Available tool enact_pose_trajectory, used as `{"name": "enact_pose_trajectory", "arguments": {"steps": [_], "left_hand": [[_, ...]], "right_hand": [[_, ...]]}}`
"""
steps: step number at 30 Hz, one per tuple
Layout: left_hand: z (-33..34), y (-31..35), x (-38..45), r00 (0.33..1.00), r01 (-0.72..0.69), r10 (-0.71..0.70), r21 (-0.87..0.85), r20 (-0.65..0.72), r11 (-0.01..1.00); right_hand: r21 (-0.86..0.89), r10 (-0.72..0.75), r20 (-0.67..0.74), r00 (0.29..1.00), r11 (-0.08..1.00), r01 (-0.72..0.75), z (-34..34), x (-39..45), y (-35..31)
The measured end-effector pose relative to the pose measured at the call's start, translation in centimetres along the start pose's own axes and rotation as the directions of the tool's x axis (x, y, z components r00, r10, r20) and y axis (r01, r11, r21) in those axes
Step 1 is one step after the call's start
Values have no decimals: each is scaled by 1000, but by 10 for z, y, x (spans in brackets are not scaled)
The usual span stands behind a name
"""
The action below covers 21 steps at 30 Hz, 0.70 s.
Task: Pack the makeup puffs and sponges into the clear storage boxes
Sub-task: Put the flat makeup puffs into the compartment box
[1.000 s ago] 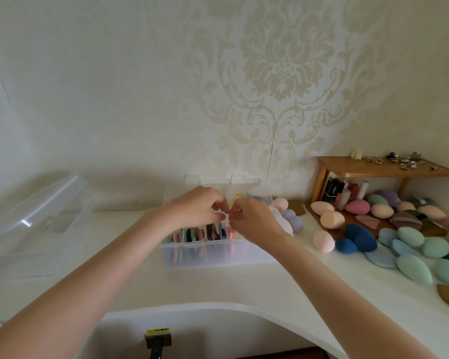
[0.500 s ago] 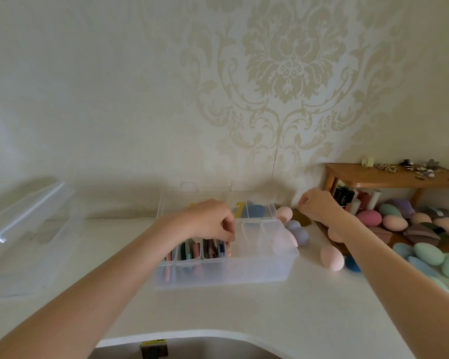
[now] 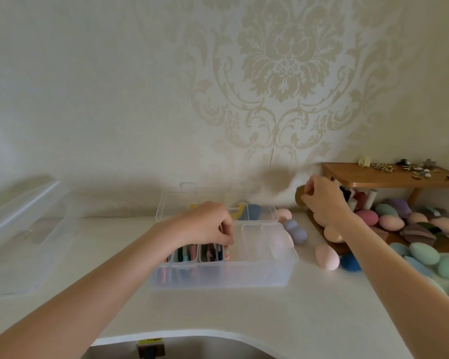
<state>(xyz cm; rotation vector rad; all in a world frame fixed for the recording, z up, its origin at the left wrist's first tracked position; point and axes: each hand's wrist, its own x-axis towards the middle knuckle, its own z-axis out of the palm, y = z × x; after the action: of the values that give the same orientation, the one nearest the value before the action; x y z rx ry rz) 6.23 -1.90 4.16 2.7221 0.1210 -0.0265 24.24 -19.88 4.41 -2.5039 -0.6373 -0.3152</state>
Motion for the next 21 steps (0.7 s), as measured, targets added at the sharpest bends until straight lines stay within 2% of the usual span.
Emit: {"name": "enact_pose_trajectory", "arguments": {"steps": [3,5,7,9,14,18,21], "left_hand": [[5,12,3,1000,-6,6,-16,-20,1000],[9,21,8,999,4,-5,-19,-36,1000],[14,30,14,999,1,-2,-27,-51,1000],[18,37,21,998,1,-4,-35,-64,999],[25,54,30,996,23,-25,-33,-84,999],[28,56,30,994,22,-23,-7,-106,1000],[31,56,25,993,-6,8,25,-116,1000]], "right_hand": [[224,-78,-23,997,971,82,-26,-25,-23],[334,-107,66,992,939,79,-35,-48,-41],[351,-137,199,970,935,60,-38,-70,-52],[259,-151,263,953,962,81,-32,-85,-55],[-12,-148,200,969,988,153,-6,-105,-52],[-106,-180,186,966,974,202,1,-105,-51],[-165,-223,255,941,949,269,3,-108,-51]]}}
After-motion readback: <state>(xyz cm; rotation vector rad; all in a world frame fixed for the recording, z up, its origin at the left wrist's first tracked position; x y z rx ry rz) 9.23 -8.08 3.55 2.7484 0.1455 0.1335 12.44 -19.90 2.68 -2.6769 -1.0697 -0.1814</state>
